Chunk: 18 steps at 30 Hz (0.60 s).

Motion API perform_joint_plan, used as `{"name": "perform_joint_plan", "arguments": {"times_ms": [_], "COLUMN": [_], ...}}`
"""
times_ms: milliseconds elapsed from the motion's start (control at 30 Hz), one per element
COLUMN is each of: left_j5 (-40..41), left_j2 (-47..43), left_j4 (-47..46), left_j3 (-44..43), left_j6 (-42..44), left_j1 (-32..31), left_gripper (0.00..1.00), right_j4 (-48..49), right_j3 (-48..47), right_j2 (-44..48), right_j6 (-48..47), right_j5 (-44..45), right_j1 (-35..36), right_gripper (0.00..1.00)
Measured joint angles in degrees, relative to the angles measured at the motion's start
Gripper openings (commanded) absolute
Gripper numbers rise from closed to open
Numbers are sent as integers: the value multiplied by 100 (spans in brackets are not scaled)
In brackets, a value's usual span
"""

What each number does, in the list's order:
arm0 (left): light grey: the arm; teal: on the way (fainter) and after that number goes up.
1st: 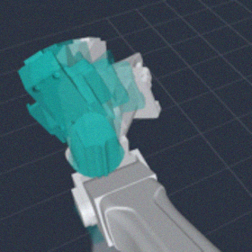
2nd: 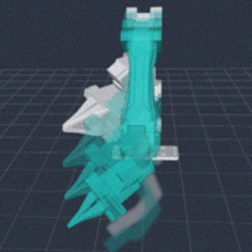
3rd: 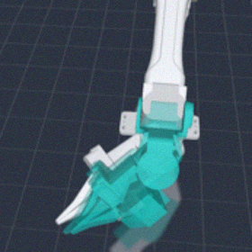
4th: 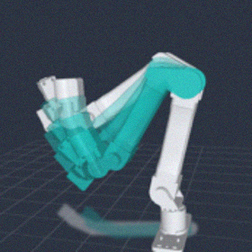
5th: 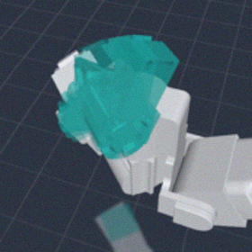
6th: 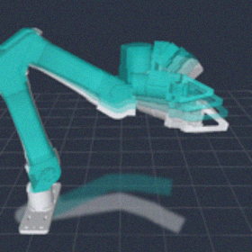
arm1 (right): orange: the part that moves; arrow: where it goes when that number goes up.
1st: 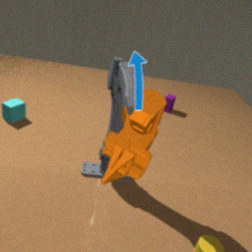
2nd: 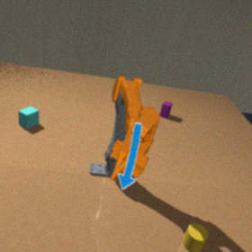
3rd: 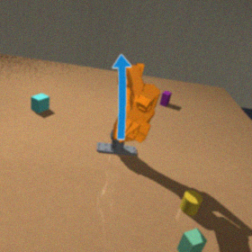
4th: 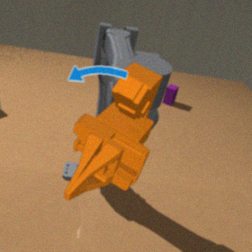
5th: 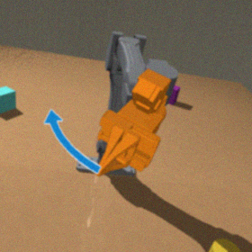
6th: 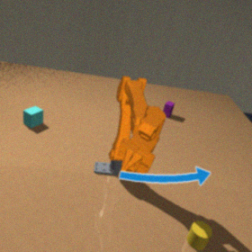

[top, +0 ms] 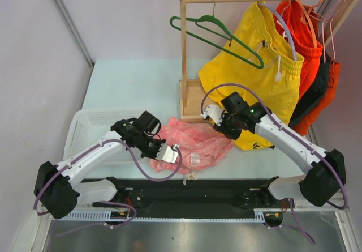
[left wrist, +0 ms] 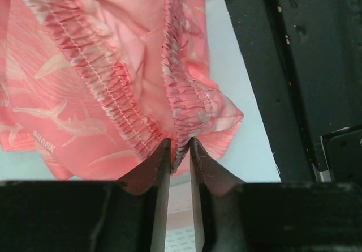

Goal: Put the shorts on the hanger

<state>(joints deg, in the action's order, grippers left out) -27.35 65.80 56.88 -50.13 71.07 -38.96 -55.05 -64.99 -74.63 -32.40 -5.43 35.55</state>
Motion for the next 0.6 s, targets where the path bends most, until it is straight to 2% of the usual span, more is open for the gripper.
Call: {"name": "perform_joint_plan", "arguments": {"times_ms": [67, 100, 133, 200, 333, 600], "left_j5": [-4, 0, 0, -24, -188, -586], "left_j2": [136, 199, 256, 332, 212, -688], "left_j4": [-114, -118, -96, 24, 402, 455], "left_j3": [0, 0, -4, -57, -520, -1779], "left_j6": [-48, -59, -63, -44, -92, -778], "left_j1": [68, 96, 114, 146, 238, 275], "left_gripper": [41, 54, 57, 73, 79, 88], "right_j4": [221, 310, 358, 380, 264, -85], "right_j3": [4, 7, 7, 7, 2, -341], "right_j2": [-179, -251, -291, -315, 66, 2061], "right_j6": [-74, -122, -168, -223, -229, -90], "right_j5": [20, 48, 70, 87, -138, -1283], "right_j1": [-4, -2, 11, 39, 188, 798], "right_gripper": [51, 58, 61, 71, 75, 75]}}
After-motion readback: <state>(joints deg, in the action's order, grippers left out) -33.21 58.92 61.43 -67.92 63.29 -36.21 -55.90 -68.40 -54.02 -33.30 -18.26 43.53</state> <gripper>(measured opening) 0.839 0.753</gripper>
